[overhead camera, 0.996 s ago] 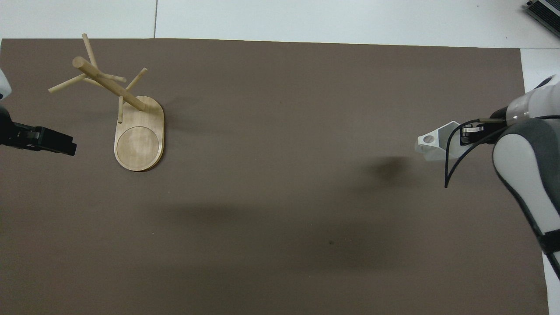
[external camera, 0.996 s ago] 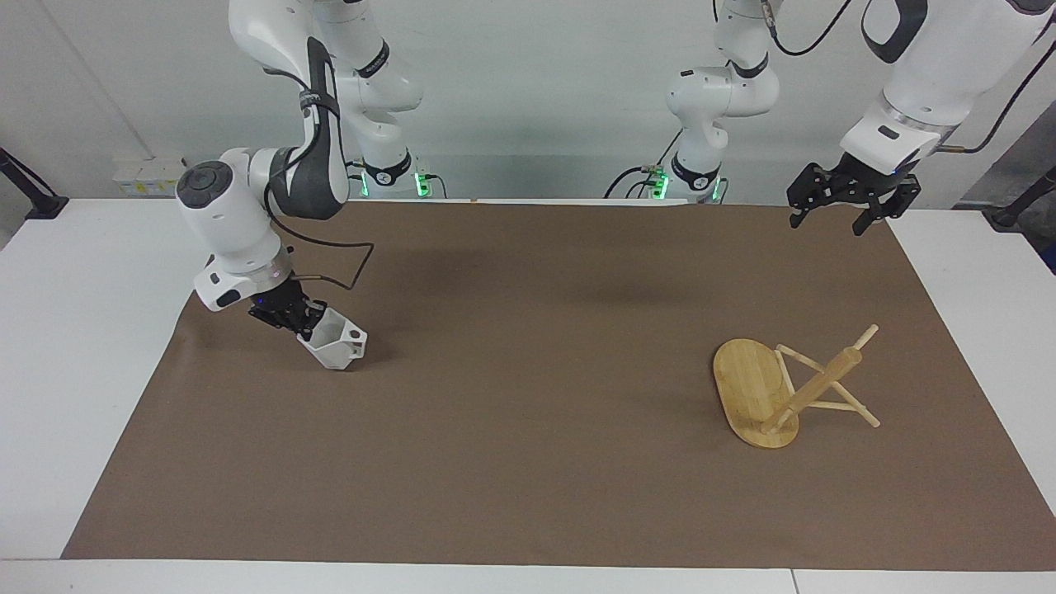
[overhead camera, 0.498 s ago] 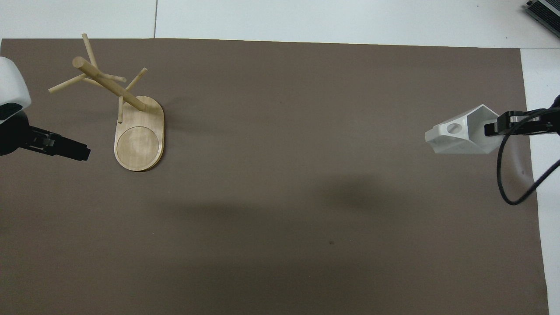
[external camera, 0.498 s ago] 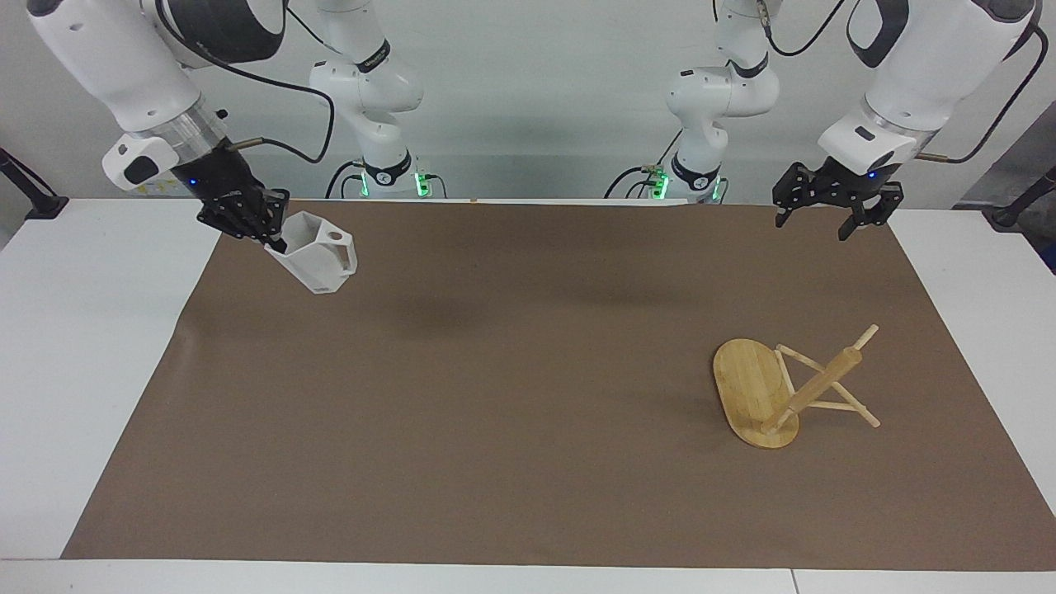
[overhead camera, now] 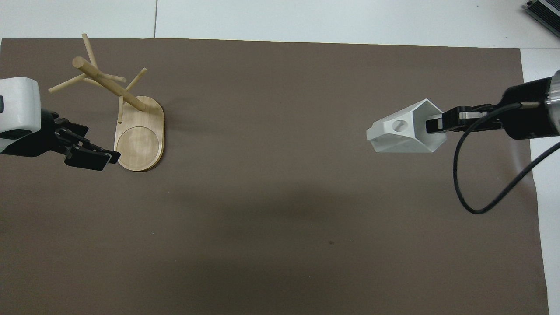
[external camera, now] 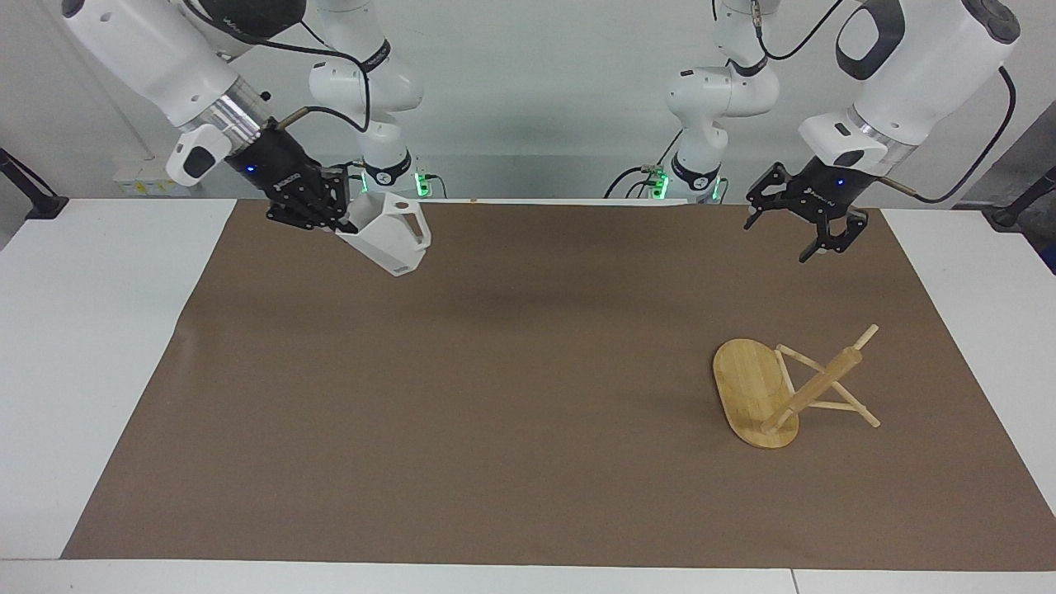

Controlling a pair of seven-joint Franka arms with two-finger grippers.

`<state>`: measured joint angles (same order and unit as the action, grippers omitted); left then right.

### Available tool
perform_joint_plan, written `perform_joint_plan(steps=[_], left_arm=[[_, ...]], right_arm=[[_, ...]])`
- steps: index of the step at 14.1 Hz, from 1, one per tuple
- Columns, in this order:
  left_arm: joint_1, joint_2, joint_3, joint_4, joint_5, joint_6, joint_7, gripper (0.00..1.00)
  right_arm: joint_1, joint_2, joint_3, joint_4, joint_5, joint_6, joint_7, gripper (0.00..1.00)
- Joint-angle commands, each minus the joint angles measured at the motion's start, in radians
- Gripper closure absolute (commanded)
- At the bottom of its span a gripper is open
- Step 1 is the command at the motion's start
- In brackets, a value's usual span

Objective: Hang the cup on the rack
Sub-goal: 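Carry the cup toward the center while the left gripper approaches it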

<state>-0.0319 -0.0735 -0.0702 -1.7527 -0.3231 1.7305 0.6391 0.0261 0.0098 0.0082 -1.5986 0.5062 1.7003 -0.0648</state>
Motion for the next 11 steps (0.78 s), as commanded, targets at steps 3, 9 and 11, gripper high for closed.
perform_joint_plan(steps=[3,9,11], left_arm=[[-0.019,-0.098,0.000,-0.169,-0.125,0.081,0.339,0.00],[-0.055,-0.098,0.000,-0.217,-0.231,0.105,0.612,0.00],[-0.080,-0.088,-0.002,-0.217,-0.267,0.126,0.623,0.00]], right_arm=[[0.124,0.010,0.001,-0.063,0.150,0.175,0.109,1.00],[0.282,0.123,0.003,-0.052,0.267,0.320,0.157,1.00],[0.325,0.140,0.004,-0.052,0.322,0.396,0.161,1.00]])
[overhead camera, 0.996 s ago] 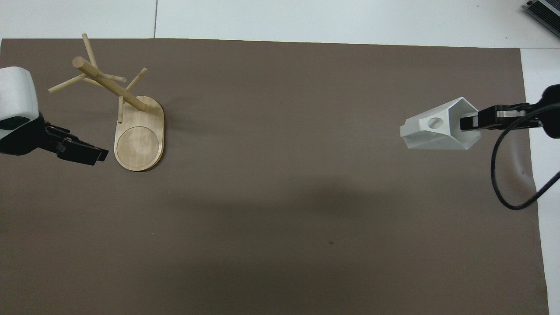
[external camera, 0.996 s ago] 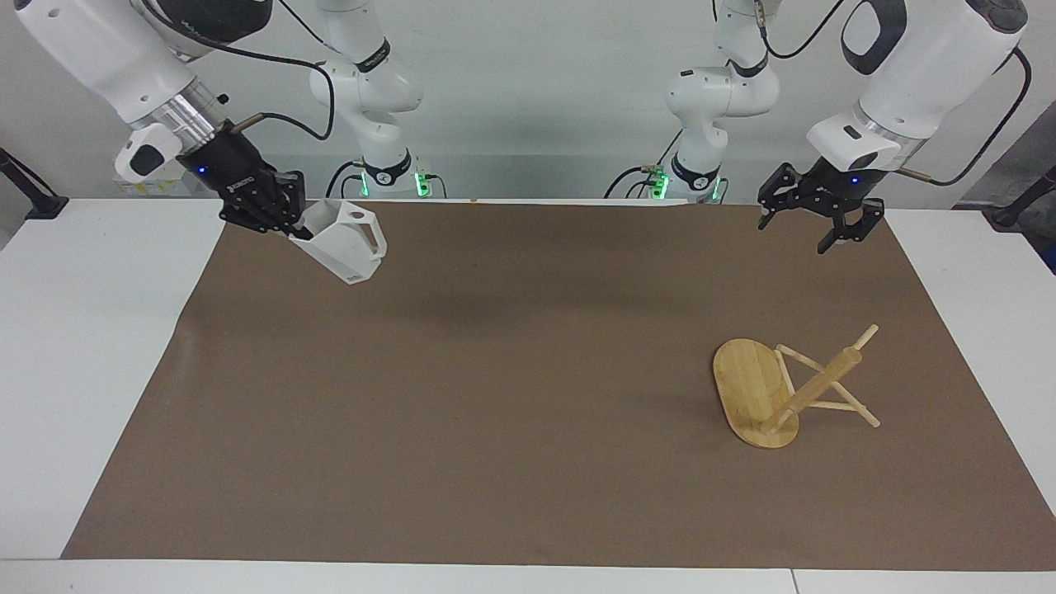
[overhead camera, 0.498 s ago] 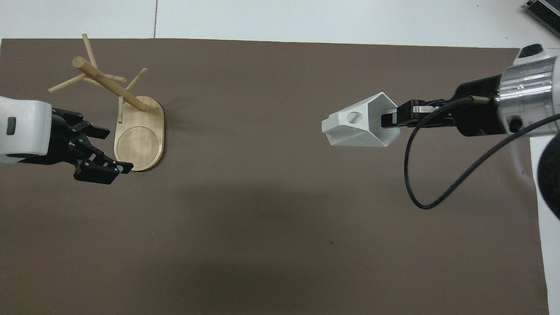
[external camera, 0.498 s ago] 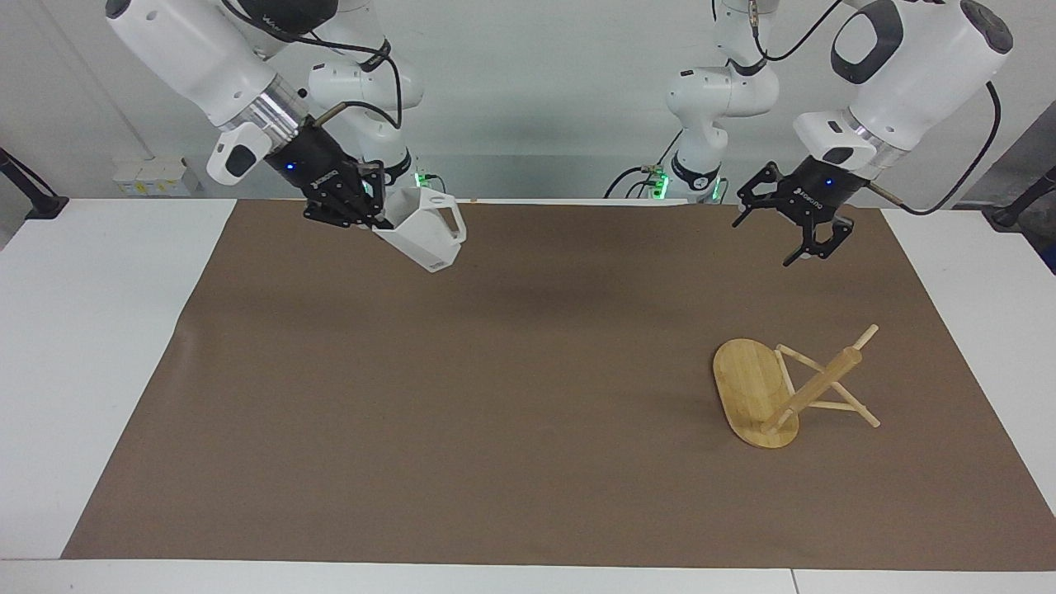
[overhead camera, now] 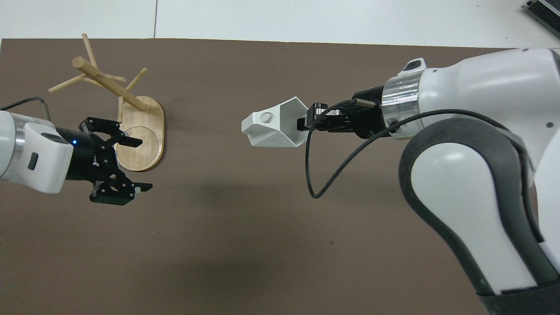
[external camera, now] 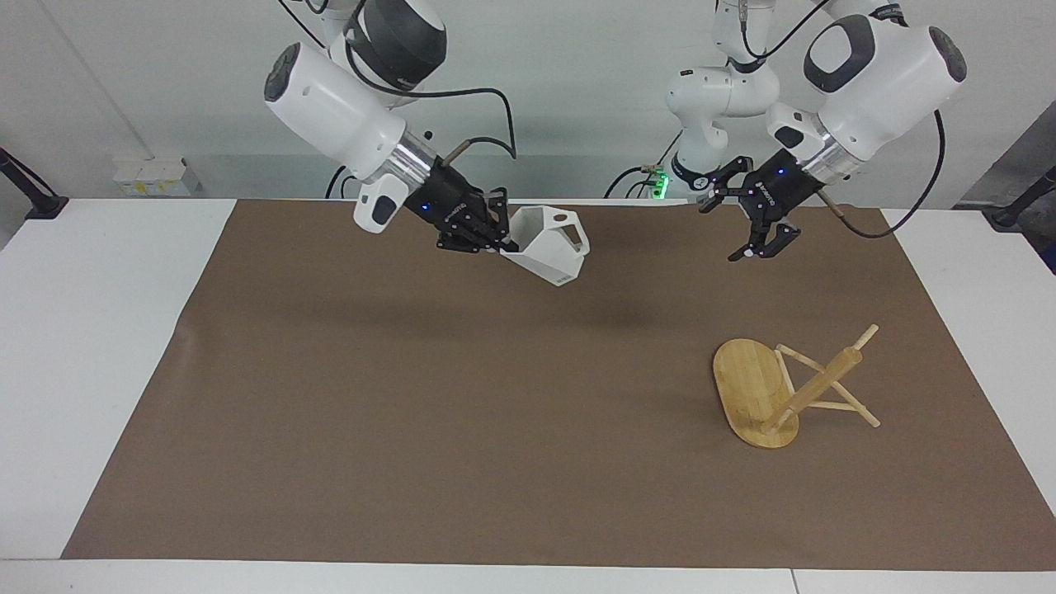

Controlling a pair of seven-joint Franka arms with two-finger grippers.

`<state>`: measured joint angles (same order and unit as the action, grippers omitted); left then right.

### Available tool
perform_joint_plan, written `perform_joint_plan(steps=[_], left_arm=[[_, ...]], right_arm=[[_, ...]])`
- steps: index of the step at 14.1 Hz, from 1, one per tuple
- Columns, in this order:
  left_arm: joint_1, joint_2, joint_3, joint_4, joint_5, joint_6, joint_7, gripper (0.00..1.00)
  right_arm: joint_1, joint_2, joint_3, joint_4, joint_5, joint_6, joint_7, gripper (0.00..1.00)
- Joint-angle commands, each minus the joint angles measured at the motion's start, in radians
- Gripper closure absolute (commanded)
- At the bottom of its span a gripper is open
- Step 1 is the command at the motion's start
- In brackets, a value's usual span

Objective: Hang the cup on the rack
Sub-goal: 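Carry the cup toward the center while the left gripper approaches it, then grasp the cup with the left gripper while the right gripper holds it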

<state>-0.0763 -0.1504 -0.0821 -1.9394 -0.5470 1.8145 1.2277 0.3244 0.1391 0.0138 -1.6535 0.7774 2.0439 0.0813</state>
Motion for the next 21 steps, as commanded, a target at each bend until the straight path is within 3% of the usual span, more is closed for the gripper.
perform_joint_plan(steps=[1,4,7,13,21], left_arm=[[-0.051,0.011,0.012,-0.029,-0.077,0.054,0.047,0.00],[-0.127,0.029,0.012,-0.044,-0.106,0.110,0.045,0.00],[-0.171,0.051,0.012,-0.044,-0.110,0.195,0.032,0.00],[-0.154,0.068,0.013,-0.030,-0.126,0.167,0.047,0.00],[-0.161,0.078,0.012,0.011,-0.203,0.163,0.042,0.00]], right_arm=[[0.042,0.022,-0.002,0.005,0.052,0.085,0.015,1.00],[0.073,0.025,0.000,0.005,0.100,0.099,0.023,1.00],[0.076,0.022,0.000,0.001,0.163,0.000,0.029,1.00],[0.062,0.024,0.000,0.004,0.168,-0.057,0.028,1.00],[0.071,0.025,0.000,0.006,0.171,-0.037,0.031,1.00]])
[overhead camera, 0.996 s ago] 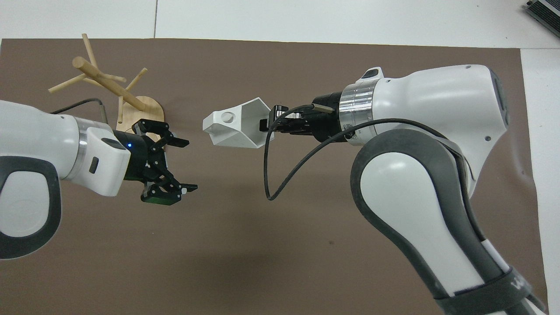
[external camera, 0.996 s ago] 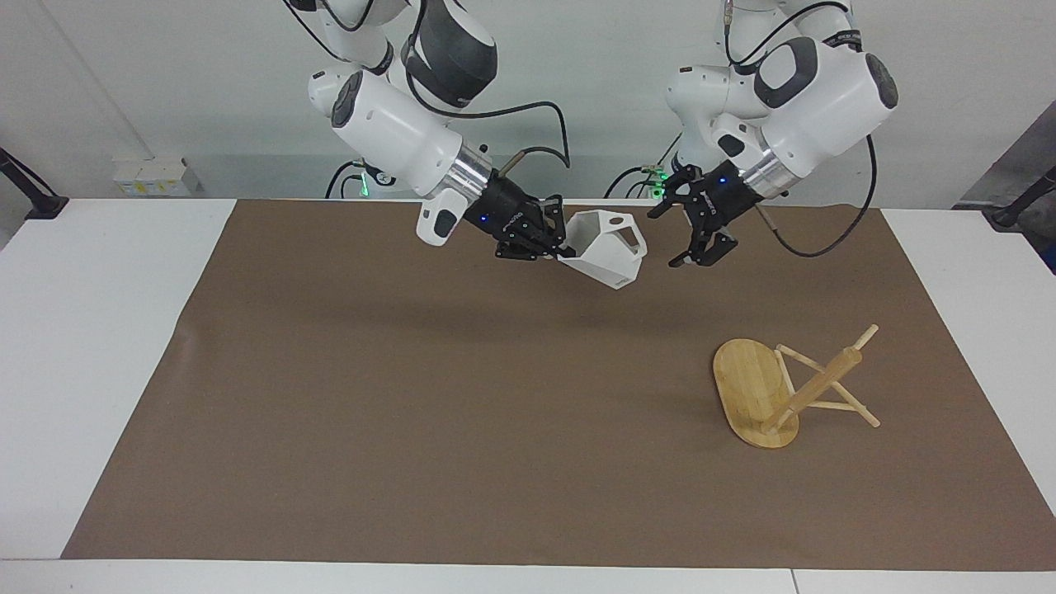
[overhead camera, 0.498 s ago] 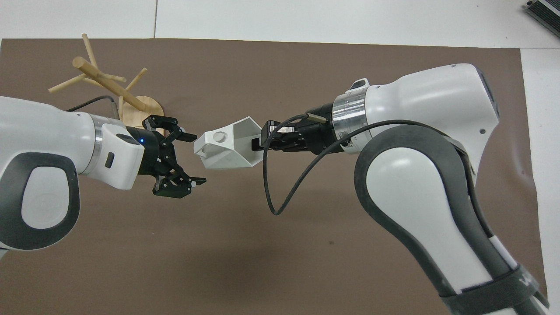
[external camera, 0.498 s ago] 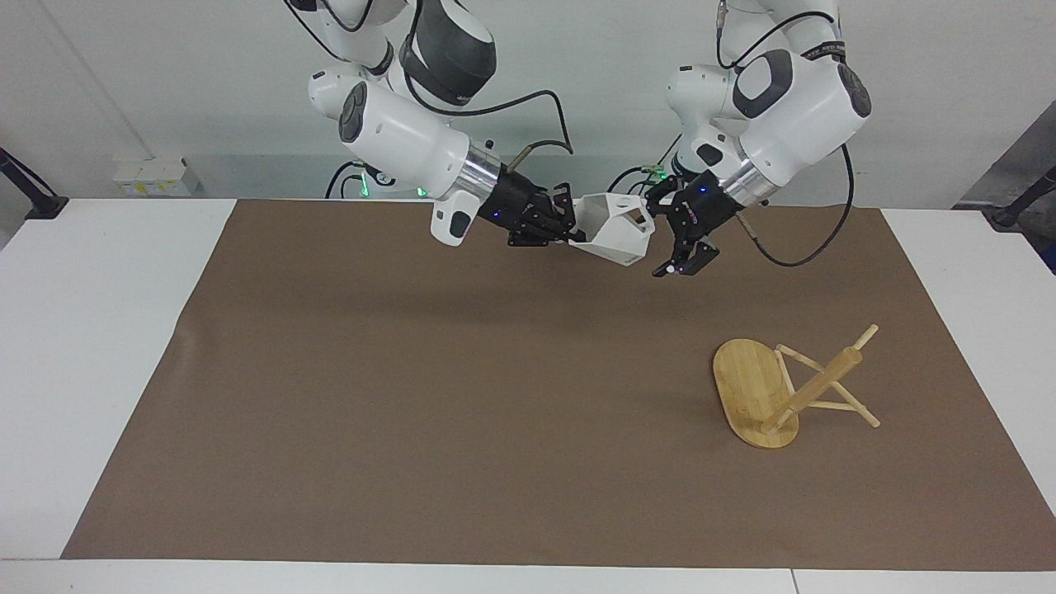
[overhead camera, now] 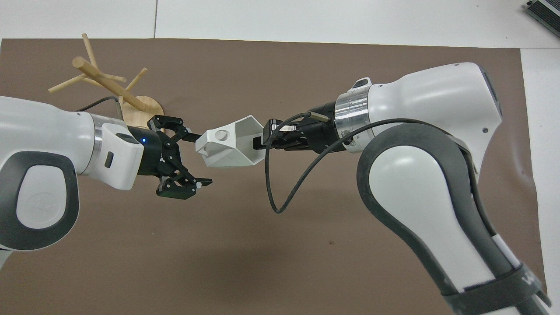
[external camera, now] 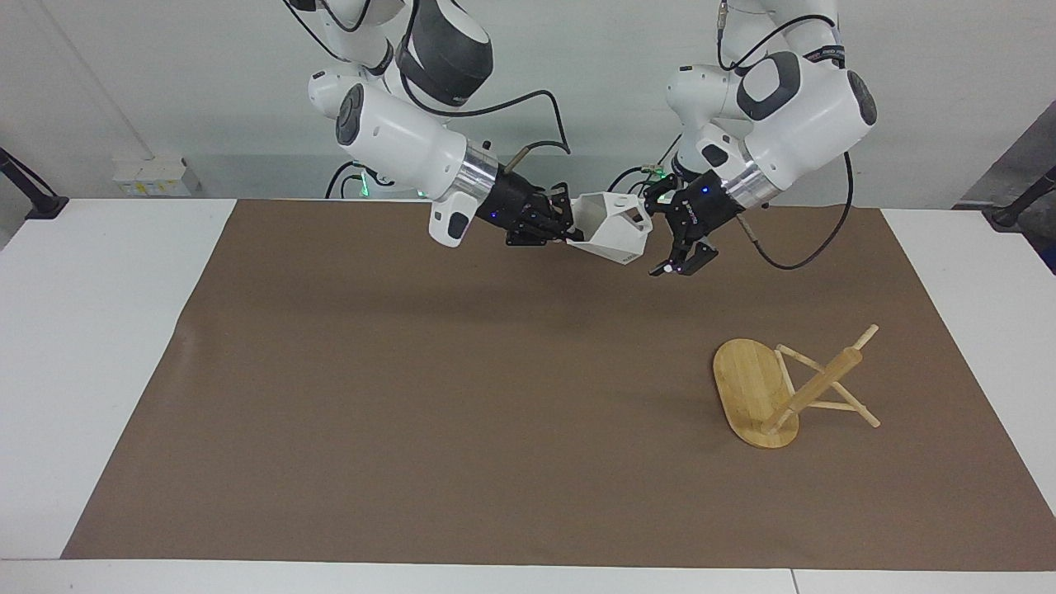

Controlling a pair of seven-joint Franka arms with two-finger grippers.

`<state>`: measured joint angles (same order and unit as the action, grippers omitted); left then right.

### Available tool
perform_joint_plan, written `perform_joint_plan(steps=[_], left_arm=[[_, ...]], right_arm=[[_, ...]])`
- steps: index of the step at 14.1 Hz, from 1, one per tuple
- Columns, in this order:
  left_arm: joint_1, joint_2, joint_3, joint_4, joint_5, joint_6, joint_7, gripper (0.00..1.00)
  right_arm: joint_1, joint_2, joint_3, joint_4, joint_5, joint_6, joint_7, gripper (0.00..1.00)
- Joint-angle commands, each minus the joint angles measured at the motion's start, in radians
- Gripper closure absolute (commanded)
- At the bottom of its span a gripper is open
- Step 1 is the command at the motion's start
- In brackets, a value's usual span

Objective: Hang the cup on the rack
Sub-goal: 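Grasp the cup with the left gripper while the right gripper holds it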

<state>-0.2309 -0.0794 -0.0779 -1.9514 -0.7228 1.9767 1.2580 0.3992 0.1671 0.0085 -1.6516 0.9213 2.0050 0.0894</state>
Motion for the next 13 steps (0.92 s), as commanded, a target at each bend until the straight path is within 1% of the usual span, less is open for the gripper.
perform_joint_plan(steps=[1,5,11,12,13], left_arm=[[-0.007,0.016,0.006,0.028,-0.027,0.008,0.011,0.00],[-0.021,0.023,-0.005,0.052,-0.037,0.030,-0.035,0.00],[-0.056,0.021,-0.008,0.051,-0.033,0.034,-0.081,0.00],[-0.057,0.018,-0.006,0.051,-0.027,0.036,-0.080,0.11],[-0.057,0.016,-0.006,0.052,-0.026,0.037,-0.081,0.15]], right_arm=[[0.001,-0.003,0.005,0.004,0.027,0.004,0.023,1.00],[0.004,-0.003,0.005,0.006,0.024,0.004,0.023,1.00],[0.004,-0.003,0.005,0.012,0.011,0.004,0.023,1.00],[0.004,-0.003,0.005,0.012,0.014,0.004,0.023,1.00],[0.006,-0.003,0.005,0.012,0.014,0.004,0.023,1.00]])
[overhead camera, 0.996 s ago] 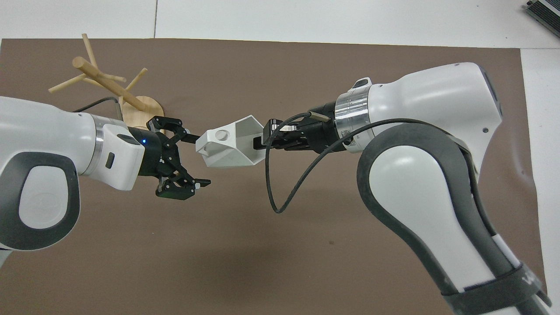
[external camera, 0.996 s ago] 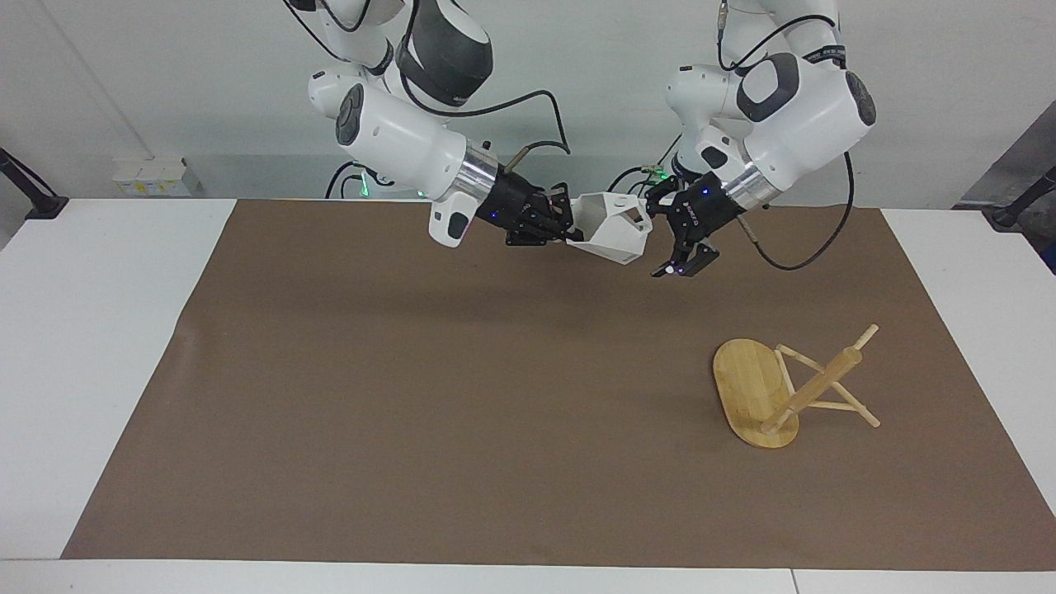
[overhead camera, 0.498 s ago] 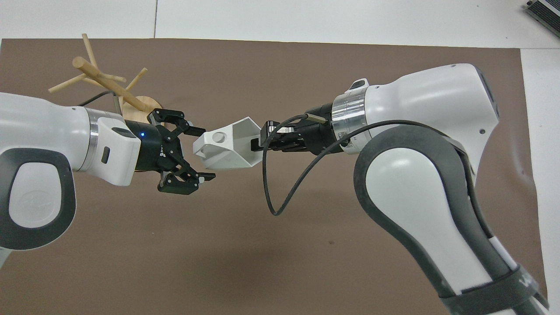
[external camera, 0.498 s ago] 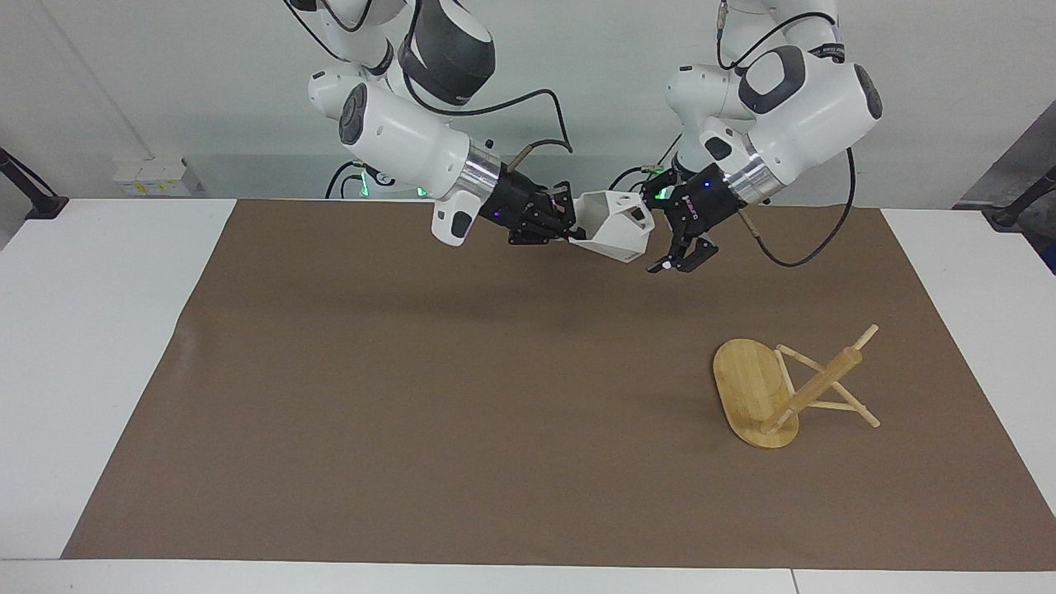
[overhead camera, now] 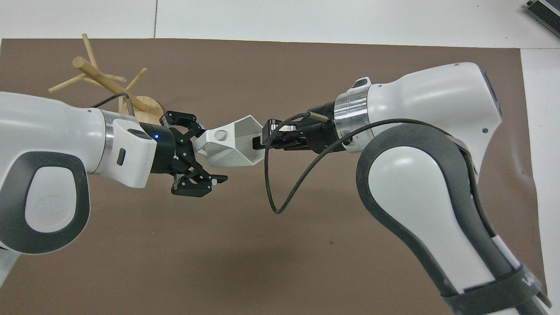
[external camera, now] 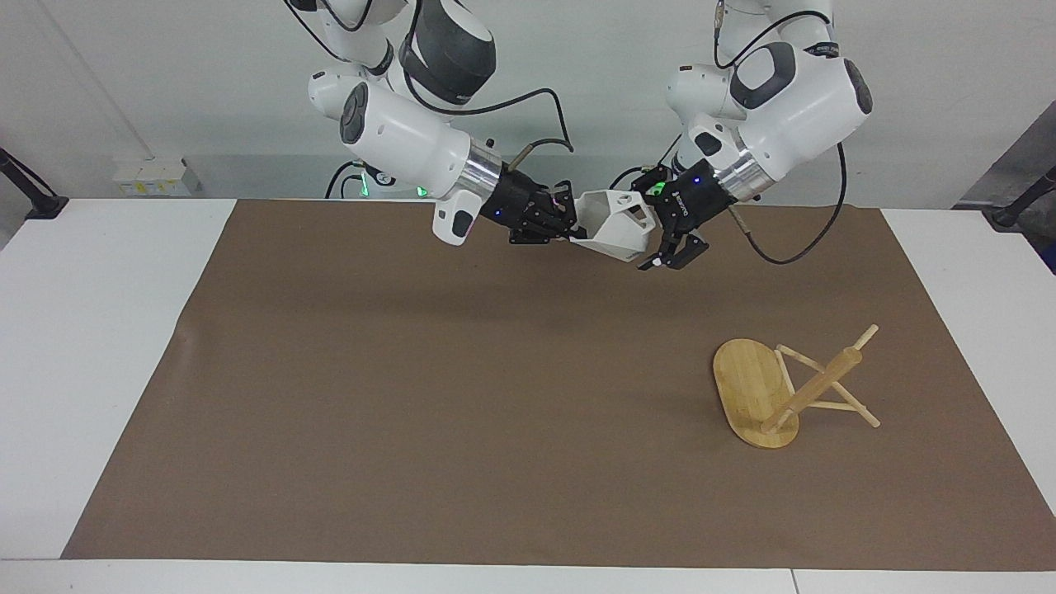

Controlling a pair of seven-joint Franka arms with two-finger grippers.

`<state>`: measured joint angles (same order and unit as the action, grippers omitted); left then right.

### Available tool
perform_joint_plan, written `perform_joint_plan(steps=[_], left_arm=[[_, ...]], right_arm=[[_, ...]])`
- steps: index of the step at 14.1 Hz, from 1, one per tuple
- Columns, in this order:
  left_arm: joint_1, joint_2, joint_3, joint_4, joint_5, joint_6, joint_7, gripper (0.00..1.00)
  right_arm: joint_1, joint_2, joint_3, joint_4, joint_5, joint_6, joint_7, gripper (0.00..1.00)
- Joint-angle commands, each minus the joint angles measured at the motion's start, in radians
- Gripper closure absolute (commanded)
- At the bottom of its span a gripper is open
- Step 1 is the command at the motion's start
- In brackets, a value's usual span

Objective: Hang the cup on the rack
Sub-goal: 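Grasp the cup with the left gripper while the right gripper holds it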

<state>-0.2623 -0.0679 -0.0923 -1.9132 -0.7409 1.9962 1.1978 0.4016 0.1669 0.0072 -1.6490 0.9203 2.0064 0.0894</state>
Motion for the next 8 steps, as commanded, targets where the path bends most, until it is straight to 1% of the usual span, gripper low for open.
perform_joint_plan(steps=[1,3,4,6,7,8], left_arm=[[-0.026,0.002,0.008,0.014,-0.008,0.018,-0.021,0.19],[-0.026,0.002,0.008,0.014,-0.006,0.036,-0.032,0.32],[-0.026,0.000,0.008,0.014,-0.006,0.044,-0.046,0.42],[-0.026,0.000,0.006,0.014,-0.005,0.047,-0.052,0.55],[-0.026,-0.001,0.006,0.014,-0.005,0.055,-0.052,0.69],[-0.026,-0.003,0.006,0.013,-0.003,0.055,-0.050,0.90]], right_arm=[[0.002,-0.003,0.007,0.009,0.017,0.003,0.023,1.00],[0.003,-0.003,0.007,0.009,0.017,0.003,0.023,1.00],[0.002,-0.003,0.007,0.009,0.017,0.003,0.024,1.00],[0.003,-0.003,0.007,0.011,0.018,0.003,0.024,1.00],[0.003,-0.003,0.007,0.011,0.020,0.003,0.026,1.00],[0.003,-0.003,0.007,0.011,0.018,0.003,0.032,1.00]])
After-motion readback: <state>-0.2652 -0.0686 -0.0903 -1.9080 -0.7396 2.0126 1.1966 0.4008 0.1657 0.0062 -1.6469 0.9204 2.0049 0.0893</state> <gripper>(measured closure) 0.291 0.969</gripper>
